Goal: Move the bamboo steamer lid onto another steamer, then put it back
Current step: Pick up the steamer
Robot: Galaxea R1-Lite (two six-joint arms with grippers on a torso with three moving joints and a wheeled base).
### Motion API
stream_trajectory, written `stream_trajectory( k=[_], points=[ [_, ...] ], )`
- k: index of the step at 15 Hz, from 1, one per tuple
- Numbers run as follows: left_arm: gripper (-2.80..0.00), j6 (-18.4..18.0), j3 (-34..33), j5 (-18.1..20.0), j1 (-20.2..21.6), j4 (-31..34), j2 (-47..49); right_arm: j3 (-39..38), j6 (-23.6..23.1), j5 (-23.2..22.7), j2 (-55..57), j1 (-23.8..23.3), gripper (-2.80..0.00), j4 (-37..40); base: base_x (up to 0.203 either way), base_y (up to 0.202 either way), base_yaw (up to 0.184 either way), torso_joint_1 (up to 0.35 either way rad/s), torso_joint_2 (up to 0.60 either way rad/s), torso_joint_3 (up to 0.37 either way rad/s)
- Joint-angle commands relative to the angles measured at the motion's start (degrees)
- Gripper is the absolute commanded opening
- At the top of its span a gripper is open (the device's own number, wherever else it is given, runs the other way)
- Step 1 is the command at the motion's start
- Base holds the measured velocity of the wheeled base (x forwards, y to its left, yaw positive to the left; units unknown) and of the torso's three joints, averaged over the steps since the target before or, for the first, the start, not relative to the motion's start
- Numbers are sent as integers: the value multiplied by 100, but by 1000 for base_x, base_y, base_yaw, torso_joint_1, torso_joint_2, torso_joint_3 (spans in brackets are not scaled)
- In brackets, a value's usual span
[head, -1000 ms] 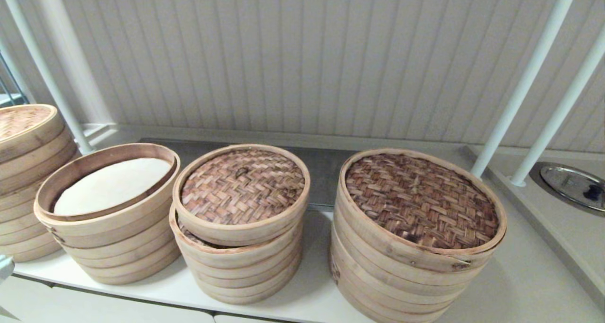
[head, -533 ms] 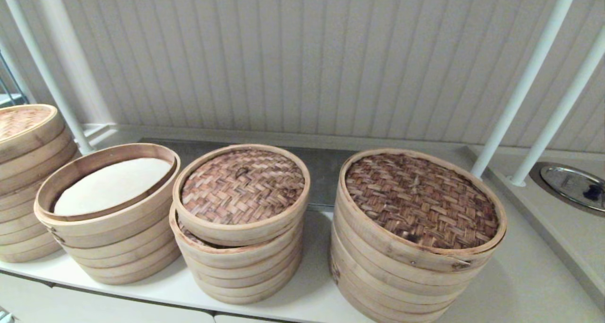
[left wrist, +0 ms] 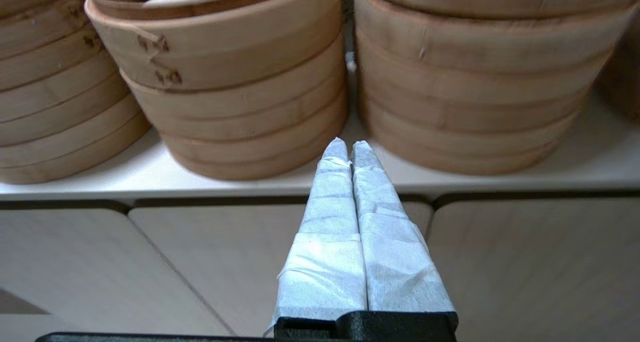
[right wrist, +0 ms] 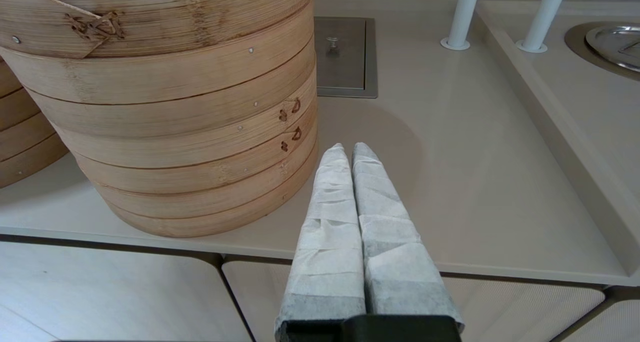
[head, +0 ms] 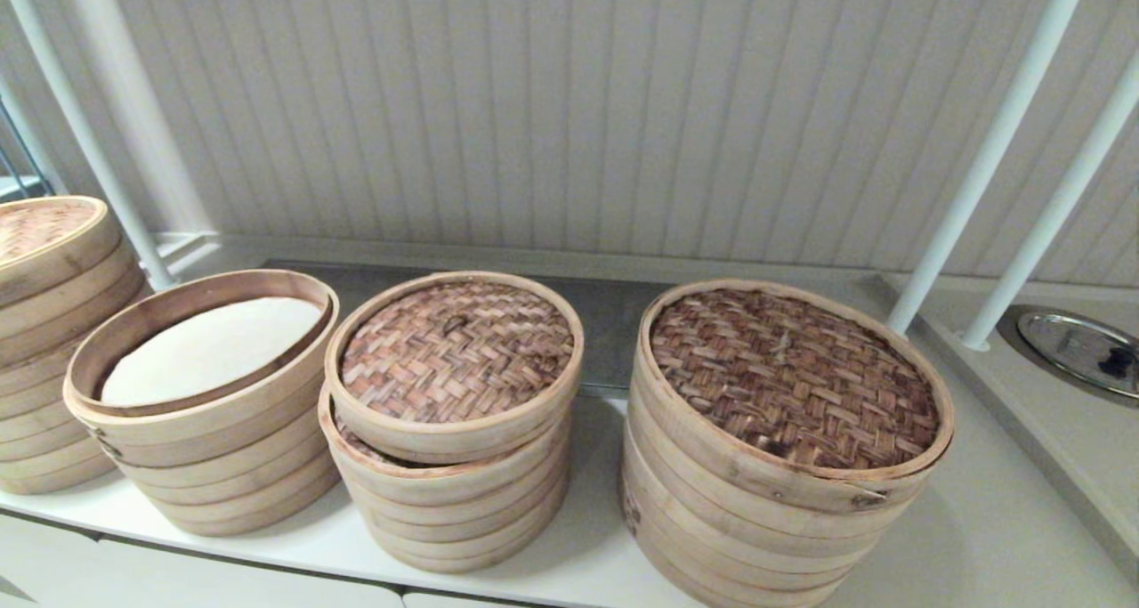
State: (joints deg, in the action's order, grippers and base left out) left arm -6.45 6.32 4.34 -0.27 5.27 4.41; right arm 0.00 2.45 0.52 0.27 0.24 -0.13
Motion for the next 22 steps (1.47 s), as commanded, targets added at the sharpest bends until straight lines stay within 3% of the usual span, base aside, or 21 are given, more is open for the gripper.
stream_trajectory(
  k=[1, 3, 10, 18, 22],
  points=[
    [-280, -109, -381, -79, -1, -131, -478, -16, 1, 0, 8, 2, -280, -4, 0, 0, 0, 0, 0, 0],
    [-280, -177, -648, -132, 2, -534, -484, -9, 1, 0, 8, 2, -280, -4, 0, 0, 0, 0, 0, 0],
    [-280, 260, -641, -320, 1, -431, -485, -9, 1, 0, 8, 2, -280, -4, 0, 0, 0, 0, 0, 0],
    [-280, 282, -641, -355, 0, -430, -485, -9, 1, 0, 8, 2, -280, -4, 0, 0, 0, 0, 0, 0],
    [-280, 513, -641, -408, 0, -457, -476, -17, 1, 0, 8, 2, -280, -4, 0, 0, 0, 0, 0, 0]
  ],
)
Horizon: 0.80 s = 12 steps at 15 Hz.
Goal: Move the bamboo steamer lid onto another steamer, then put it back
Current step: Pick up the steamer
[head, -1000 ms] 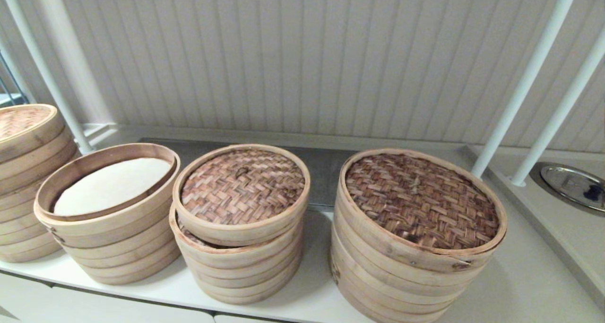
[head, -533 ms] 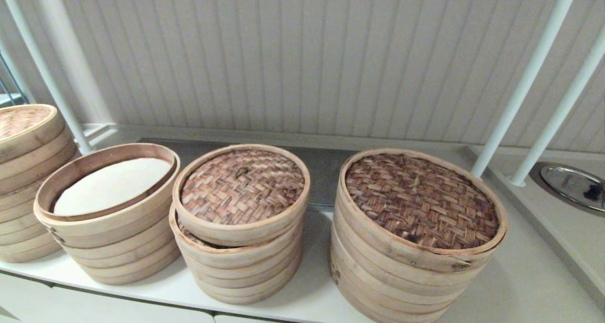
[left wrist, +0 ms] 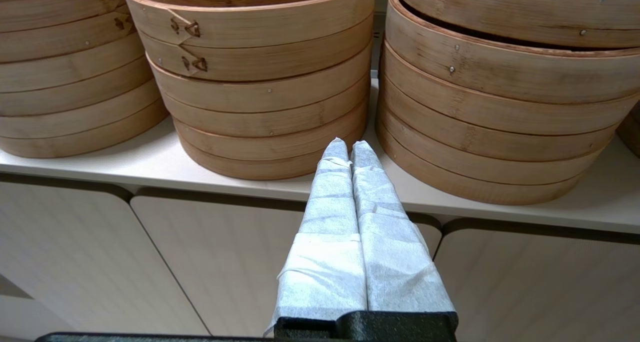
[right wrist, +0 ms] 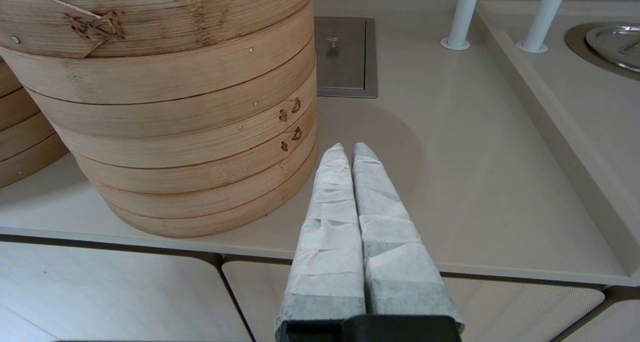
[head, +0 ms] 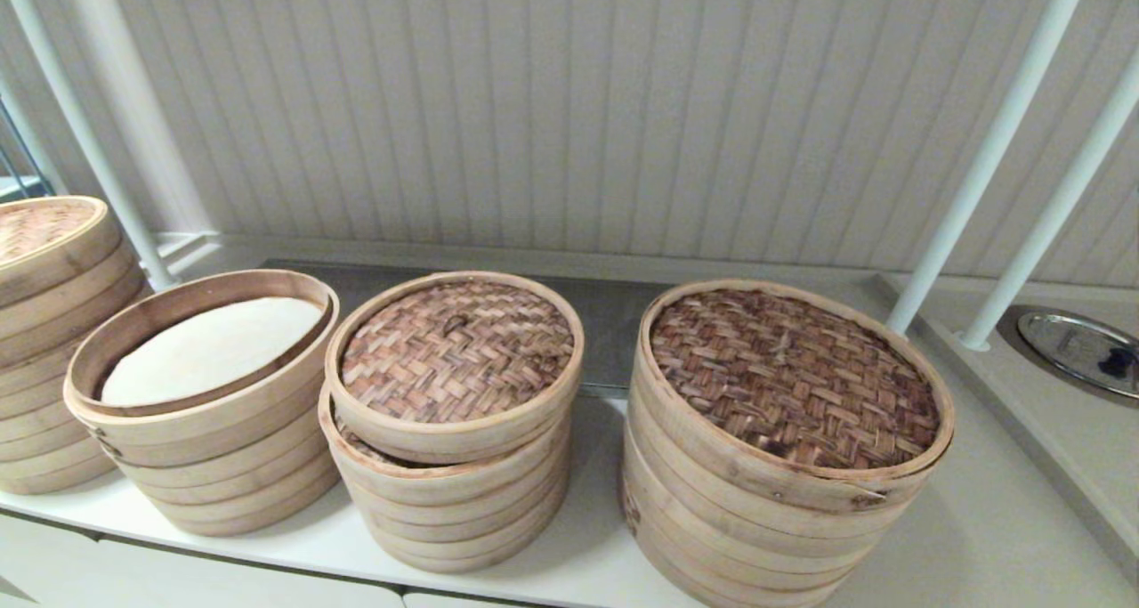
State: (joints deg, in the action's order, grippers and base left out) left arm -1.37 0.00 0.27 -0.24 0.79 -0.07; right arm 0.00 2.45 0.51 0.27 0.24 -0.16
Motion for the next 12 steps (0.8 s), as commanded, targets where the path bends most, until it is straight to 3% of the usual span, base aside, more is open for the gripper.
stream_trajectory(
  k=[1, 7, 12],
  points=[
    [-280, -4, -9, 0, -2, -9, -24, -12, 1, 1, 8, 2, -280, -2, 0, 0, 0, 0, 0, 0],
    [-280, -179, 118, 6, -2, -442, 145, -17, 1, 1, 8, 2, -280, -2, 0, 0, 0, 0, 0, 0],
    [-280, -86, 1807, 35, -14, -739, 2166, -12, 1, 1, 8, 2, -280, -2, 0, 0, 0, 0, 0, 0]
  ],
)
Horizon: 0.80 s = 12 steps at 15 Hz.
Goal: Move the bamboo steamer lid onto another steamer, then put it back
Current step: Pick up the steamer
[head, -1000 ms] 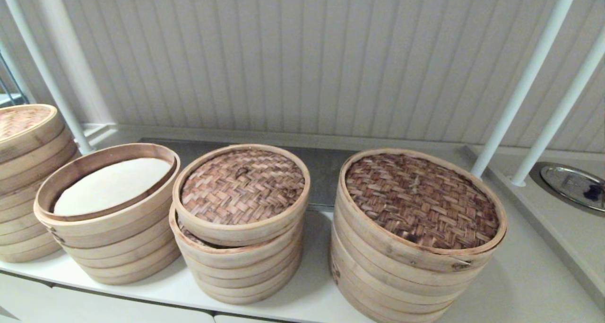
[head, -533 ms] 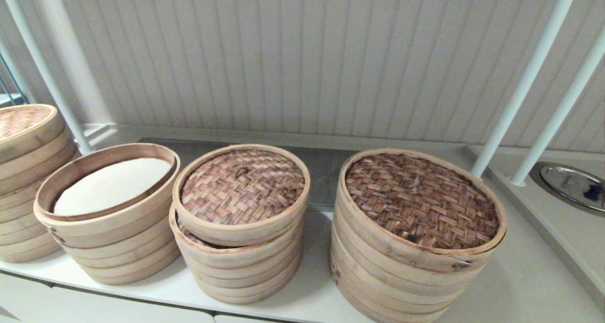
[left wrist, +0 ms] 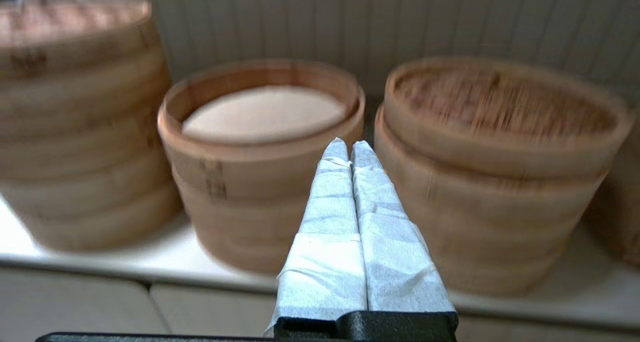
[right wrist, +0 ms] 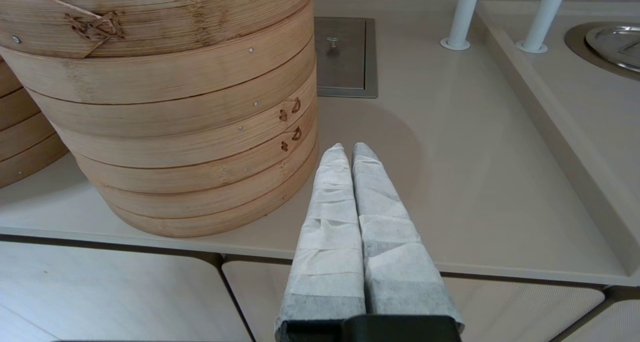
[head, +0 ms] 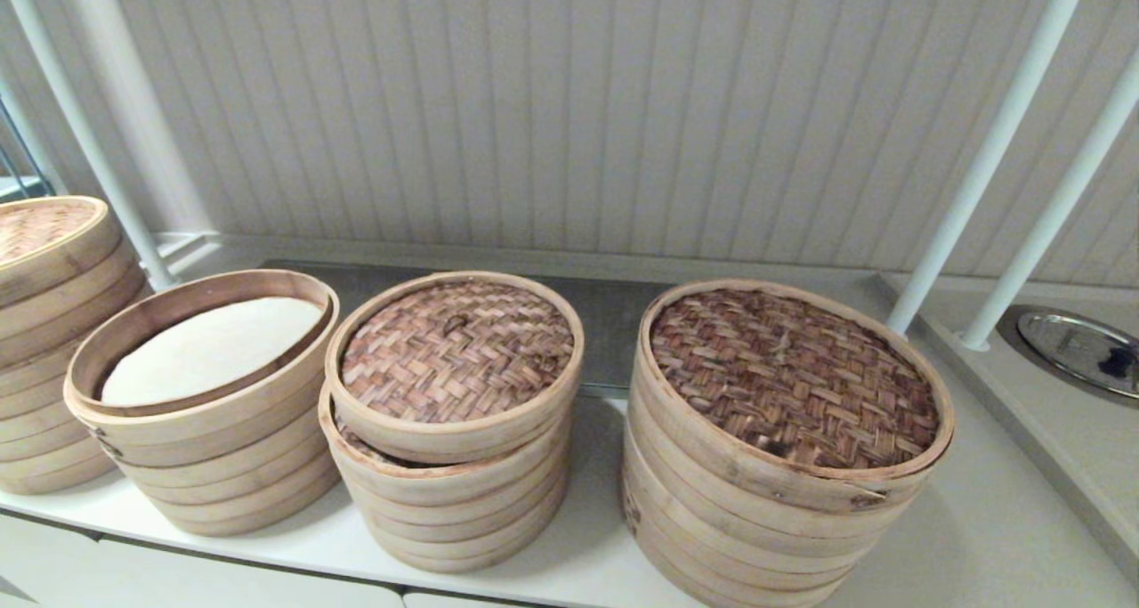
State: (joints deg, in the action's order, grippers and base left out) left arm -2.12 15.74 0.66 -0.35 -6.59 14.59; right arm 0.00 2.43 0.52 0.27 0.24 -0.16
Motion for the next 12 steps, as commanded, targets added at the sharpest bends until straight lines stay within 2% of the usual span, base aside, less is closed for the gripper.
stream_trajectory(
  k=[1, 4, 5, 7, 9, 12],
  points=[
    [-280, 30, 721, 28, -23, -70, 1281, -17, 3, 0, 8, 2, -280, -2, 0, 0, 0, 0, 0, 0],
    [-280, 108, 2429, 375, -178, -24, 2940, -9, 3, 0, 8, 2, -280, -2, 0, 0, 0, 0, 0, 0],
    [-280, 111, 3038, 493, -354, 220, 3395, -12, 3, 0, 8, 2, -280, -2, 0, 0, 0, 0, 0, 0],
    [-280, 91, 3994, 845, -954, 1152, 4060, -18, 3, 0, 8, 2, -280, -2, 0, 0, 0, 0, 0, 0],
    [-280, 88, 4583, 1314, -1377, 1720, 4691, -14, 3, 0, 8, 2, -280, -2, 0, 0, 0, 0, 0, 0],
    [-280, 74, 5307, 1489, -1643, 2412, 5703, -9, 3, 0, 8, 2, -280, -2, 0, 0, 0, 0, 0, 0]
  ],
)
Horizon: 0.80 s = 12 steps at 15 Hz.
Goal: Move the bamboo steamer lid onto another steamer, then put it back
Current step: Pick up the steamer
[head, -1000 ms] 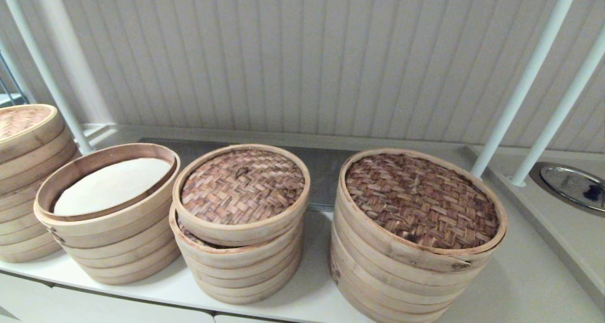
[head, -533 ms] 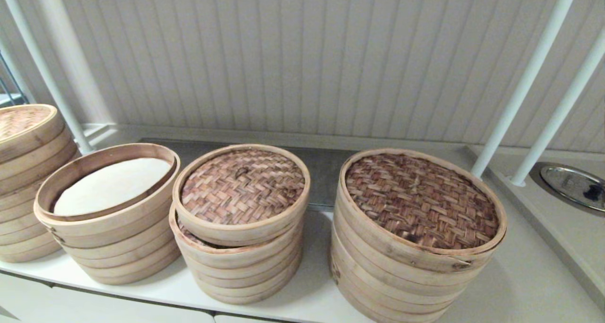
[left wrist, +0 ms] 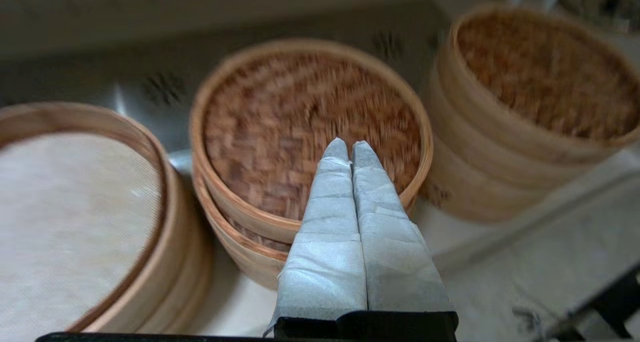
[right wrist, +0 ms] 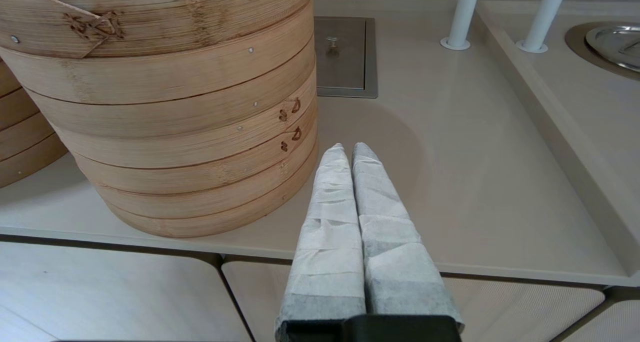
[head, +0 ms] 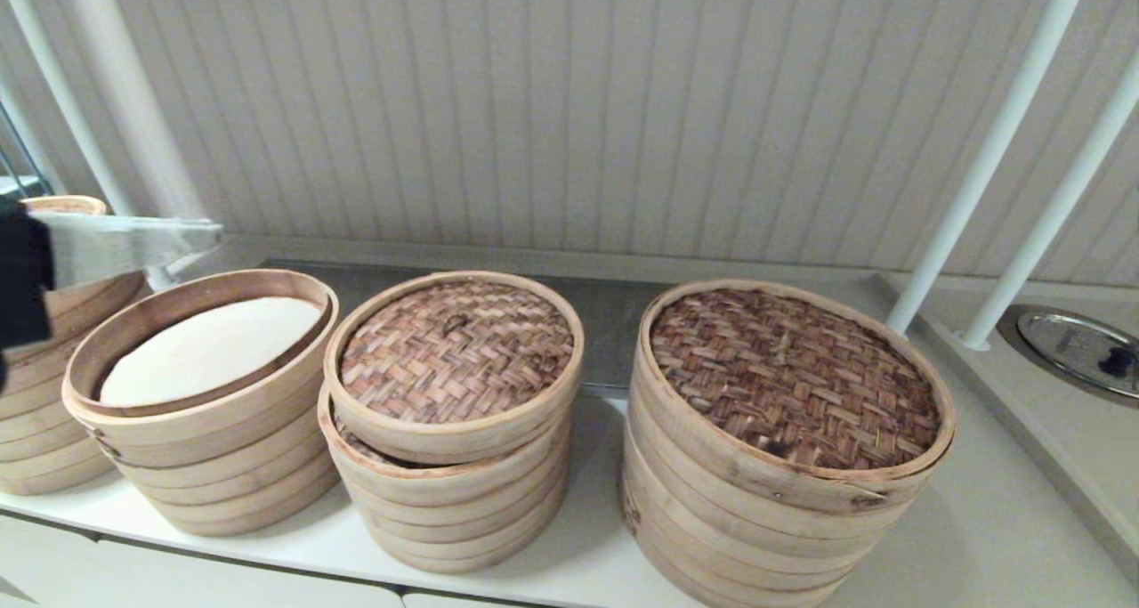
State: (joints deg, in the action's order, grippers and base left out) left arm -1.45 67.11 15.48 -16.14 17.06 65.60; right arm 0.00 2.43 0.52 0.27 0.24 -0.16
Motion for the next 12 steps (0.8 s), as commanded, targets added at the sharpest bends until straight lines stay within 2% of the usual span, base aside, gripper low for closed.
stream_trajectory(
  k=[1, 5, 6, 9, 11, 12],
  points=[
    [-280, -31, 315, 32, -93, 178, 904, -13, 4, 0, 8, 2, -280, -2, 0, 0, 0, 0, 0, 0],
    [-280, -203, 873, 212, -125, 245, 1860, -9, 4, 0, 8, 2, -280, -2, 0, 0, 0, 0, 0, 0],
    [0, -213, 964, 209, -125, 174, 2101, -9, 4, 0, 8, 2, -280, -2, 0, 0, 0, 0, 0, 0],
    [0, -197, 1189, 113, -126, -281, 2841, -9, 4, 0, 8, 2, -280, -2, 0, 0, 0, 0, 0, 0],
    [0, -177, 1283, -213, -152, -434, 3117, -10, 4, 0, 8, 2, -280, -2, 0, 0, 0, 0, 0, 0],
    [0, -192, 1259, -246, -240, -435, 3210, -9, 4, 0, 8, 2, -280, -2, 0, 0, 0, 0, 0, 0]
  ],
)
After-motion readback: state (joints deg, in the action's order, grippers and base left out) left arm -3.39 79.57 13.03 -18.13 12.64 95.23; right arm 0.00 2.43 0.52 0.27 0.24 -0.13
